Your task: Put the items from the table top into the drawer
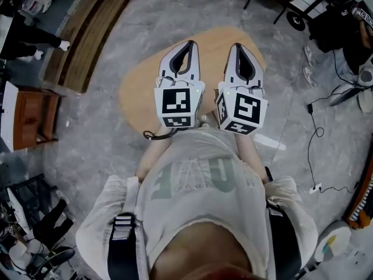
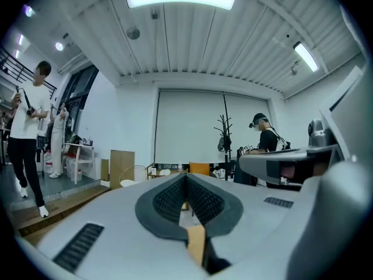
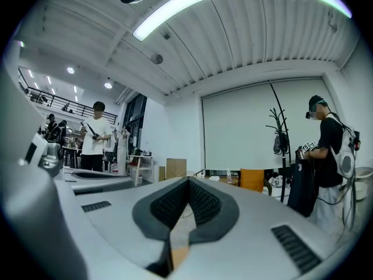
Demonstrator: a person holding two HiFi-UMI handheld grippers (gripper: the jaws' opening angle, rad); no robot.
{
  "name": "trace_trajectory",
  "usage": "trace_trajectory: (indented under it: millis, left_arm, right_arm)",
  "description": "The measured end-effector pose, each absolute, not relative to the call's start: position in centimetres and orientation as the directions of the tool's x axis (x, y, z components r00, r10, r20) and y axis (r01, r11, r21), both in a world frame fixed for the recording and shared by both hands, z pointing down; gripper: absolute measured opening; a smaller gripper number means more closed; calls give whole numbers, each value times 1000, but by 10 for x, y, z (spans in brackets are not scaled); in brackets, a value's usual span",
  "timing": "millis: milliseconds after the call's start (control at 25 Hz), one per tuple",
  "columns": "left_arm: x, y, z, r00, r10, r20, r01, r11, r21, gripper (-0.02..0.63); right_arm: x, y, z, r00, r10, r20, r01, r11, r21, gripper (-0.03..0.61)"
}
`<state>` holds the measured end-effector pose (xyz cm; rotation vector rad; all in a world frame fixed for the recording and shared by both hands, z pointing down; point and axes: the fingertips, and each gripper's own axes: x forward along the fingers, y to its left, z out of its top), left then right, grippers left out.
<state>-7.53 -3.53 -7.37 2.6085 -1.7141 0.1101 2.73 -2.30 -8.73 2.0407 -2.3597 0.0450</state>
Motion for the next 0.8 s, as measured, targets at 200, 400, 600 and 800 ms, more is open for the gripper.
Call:
trace_trajectory:
  millis: [200, 400, 600, 800]
  left_arm:
    - [-83, -44, -86, 381, -924, 43, -923, -382, -38, 8]
    - [-87, -47, -89, 365, -930, 35, -930, -366, -42, 8]
    - [-91, -45, -86, 355, -934, 39, -933, -356, -43, 8]
    - [-98, -43, -84, 349, -936, 44, -935, -351, -47, 8]
  right_arm:
    - [18, -32, -93, -168, -986, 21, -986, 168, -11, 3]
    - [14, -36, -95, -188, -982, 12, -982, 188, -9, 3]
    - [7, -35, -92, -209, -978, 13, -978, 208, -11, 3]
    - [-3, -32, -89, -227, -974, 16, -974, 227, -10, 3]
